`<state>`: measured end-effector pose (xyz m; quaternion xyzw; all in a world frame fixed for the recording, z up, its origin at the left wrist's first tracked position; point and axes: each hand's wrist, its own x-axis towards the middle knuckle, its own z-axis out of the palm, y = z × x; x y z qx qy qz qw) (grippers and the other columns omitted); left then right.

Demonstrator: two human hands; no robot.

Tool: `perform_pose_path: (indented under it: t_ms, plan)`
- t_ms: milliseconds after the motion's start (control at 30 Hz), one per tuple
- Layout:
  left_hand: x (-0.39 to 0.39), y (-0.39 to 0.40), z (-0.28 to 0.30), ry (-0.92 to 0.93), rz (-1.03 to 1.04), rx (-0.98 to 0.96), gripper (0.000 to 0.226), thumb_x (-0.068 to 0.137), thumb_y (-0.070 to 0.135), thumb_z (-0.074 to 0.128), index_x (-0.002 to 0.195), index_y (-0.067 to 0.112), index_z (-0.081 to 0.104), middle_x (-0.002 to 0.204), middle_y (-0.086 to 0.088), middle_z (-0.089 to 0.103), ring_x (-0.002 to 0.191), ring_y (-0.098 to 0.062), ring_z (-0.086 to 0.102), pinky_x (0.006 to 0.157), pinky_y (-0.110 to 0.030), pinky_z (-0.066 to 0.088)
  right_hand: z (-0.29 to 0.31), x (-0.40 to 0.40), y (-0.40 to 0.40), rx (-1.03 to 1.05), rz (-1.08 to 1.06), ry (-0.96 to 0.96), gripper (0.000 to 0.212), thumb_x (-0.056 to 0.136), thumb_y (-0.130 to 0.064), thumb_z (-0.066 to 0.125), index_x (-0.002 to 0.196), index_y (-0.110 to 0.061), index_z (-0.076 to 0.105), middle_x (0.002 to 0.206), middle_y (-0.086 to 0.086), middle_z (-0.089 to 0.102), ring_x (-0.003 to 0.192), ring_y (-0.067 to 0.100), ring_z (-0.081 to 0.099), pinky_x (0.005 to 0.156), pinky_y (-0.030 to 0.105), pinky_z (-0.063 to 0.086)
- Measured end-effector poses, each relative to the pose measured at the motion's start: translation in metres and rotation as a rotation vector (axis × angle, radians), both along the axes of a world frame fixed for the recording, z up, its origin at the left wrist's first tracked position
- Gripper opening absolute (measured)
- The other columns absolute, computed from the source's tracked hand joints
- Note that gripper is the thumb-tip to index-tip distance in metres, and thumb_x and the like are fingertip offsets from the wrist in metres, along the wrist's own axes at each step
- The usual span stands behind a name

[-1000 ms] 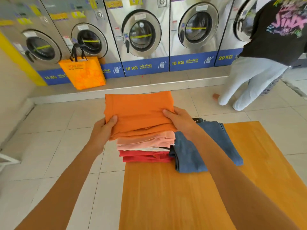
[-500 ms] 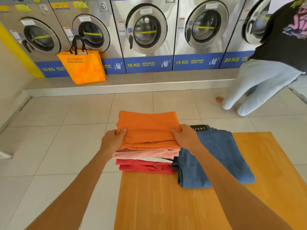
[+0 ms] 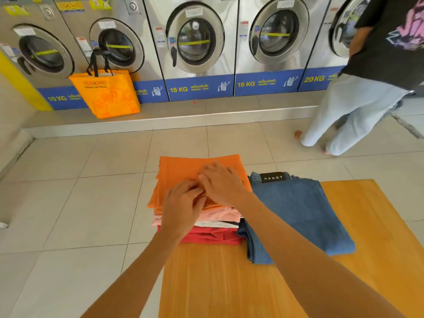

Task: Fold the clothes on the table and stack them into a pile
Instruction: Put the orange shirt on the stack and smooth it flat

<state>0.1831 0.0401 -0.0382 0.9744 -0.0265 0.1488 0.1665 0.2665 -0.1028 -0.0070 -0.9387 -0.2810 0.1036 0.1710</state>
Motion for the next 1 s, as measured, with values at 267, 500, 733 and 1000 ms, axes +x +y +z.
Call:
perform_pose_path:
  t_ms: [267,500,733,1000]
  plan:
    - [-0.027,0.022,0.013,0.061,-0.134,-0.053,0.038,0.097,0.046,0.041,0.100,0.025,0.072,0.089,0.009,0.068,0.082,-0.010,0.059,0.072,-0.029,0.052,-0.024,0.006,-0.006,-0.141,-0.069,-0.035,0.062,0.102,-0.056,0.017,0.158,-0.030,0.024,0.169,0.004,0.012,0.156,0.024,0.002,0.123,0.049,-0.001]
    - [-0.002,0.038,0.023,-0.038,0.078,0.006,0.039,0.101,0.028,0.041,0.129,0.010,0.063,0.132,-0.008,0.063,0.122,-0.029,0.058,0.104,-0.041,0.046,-0.024,-0.008,0.017,-0.173,-0.001,-0.054,0.068,0.101,-0.059,0.014,0.161,-0.028,0.008,0.170,0.003,0.003,0.156,0.023,-0.003,0.124,0.055,-0.002]
    - [0.018,0.030,-0.016,0.288,0.051,0.144,0.071,0.098,0.056,0.004,0.158,0.019,0.014,0.165,-0.001,0.011,0.153,-0.019,0.005,0.123,-0.042,0.001,-0.029,-0.003,-0.019,-0.192,-0.120,-0.018,0.065,0.103,-0.051,0.012,0.161,-0.024,0.010,0.170,-0.002,0.003,0.156,0.021,-0.003,0.124,0.055,0.001]
    - [0.042,0.015,0.014,0.257,0.139,0.209,0.056,0.101,0.033,0.030,0.152,0.011,0.028,0.164,-0.007,0.017,0.153,-0.025,0.006,0.121,-0.055,-0.002,-0.005,0.000,-0.057,0.037,-0.553,0.025,0.036,0.099,-0.022,0.035,0.127,-0.009,0.053,0.132,0.010,0.057,0.129,0.035,0.048,0.100,0.053,0.040]
